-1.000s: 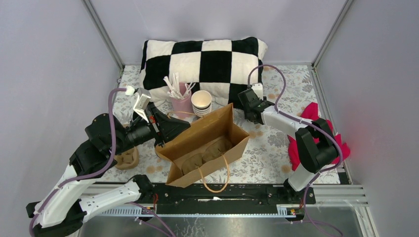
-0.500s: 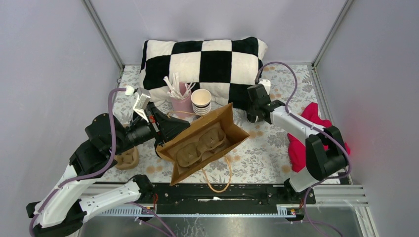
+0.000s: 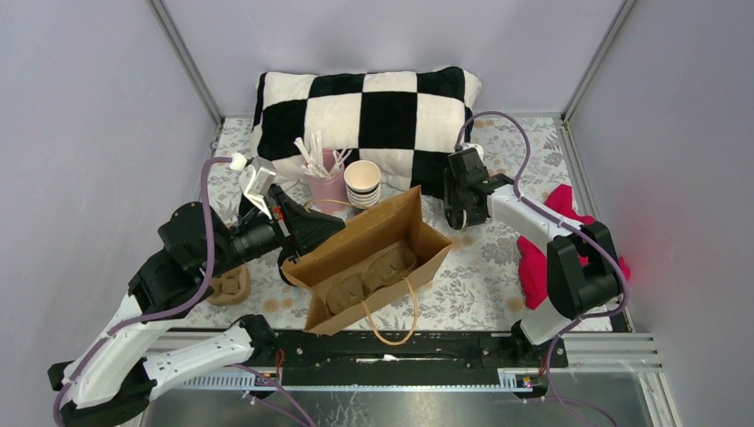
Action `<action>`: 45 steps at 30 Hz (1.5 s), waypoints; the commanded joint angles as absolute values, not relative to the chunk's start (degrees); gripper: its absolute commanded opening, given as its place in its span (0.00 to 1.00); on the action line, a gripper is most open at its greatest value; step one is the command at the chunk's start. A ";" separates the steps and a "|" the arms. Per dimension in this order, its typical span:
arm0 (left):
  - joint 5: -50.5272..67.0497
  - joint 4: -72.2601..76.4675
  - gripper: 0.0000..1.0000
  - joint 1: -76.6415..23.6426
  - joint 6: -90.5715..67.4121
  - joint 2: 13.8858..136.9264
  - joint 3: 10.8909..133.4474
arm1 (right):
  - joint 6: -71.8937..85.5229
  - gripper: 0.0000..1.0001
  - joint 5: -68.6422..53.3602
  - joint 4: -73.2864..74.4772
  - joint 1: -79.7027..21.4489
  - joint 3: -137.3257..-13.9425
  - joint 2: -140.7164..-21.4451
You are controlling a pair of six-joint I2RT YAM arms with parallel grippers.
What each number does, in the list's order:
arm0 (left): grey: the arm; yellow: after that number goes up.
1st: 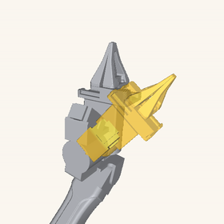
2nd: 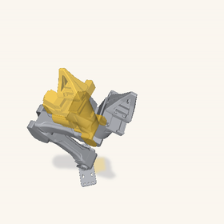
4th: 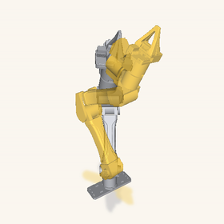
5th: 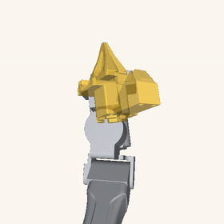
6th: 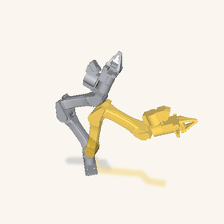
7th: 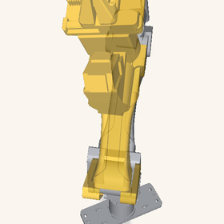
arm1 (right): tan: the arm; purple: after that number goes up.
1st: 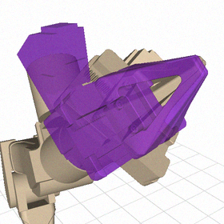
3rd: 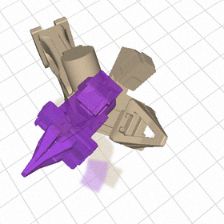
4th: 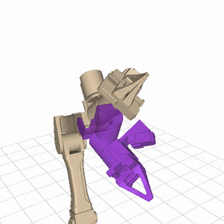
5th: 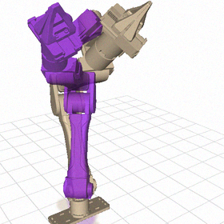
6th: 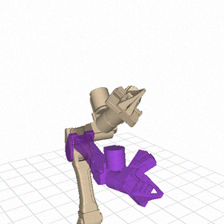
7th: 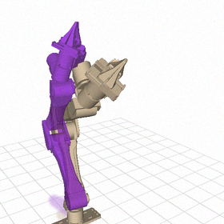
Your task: Pack the takeout coffee
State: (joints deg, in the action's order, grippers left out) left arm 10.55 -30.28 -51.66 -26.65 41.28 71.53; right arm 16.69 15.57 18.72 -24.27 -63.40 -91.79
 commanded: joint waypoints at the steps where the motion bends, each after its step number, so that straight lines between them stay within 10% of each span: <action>1: 10.98 -26.10 0.00 -51.52 -26.98 41.30 71.39 | 14.83 0.55 16.87 20.08 -24.52 -61.55 -89.57; 7: 11.56 -25.69 0.00 -51.55 -26.98 41.92 71.45 | 13.93 0.40 21.36 20.86 -25.96 -60.74 -90.05; 31: 11.34 -25.99 0.00 -51.59 -26.72 41.06 70.73 | 15.48 0.81 38.78 26.90 -33.98 -64.38 -94.75; 45: 10.55 -26.86 0.00 -51.51 -26.63 40.08 70.84 | 16.22 0.39 36.06 21.35 -33.46 -63.26 -93.30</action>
State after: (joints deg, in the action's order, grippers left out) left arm 10.81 -30.06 -51.66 -26.79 40.80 70.65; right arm 15.22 35.90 23.22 -33.65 -63.05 -94.98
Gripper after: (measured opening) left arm 0.007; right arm 0.417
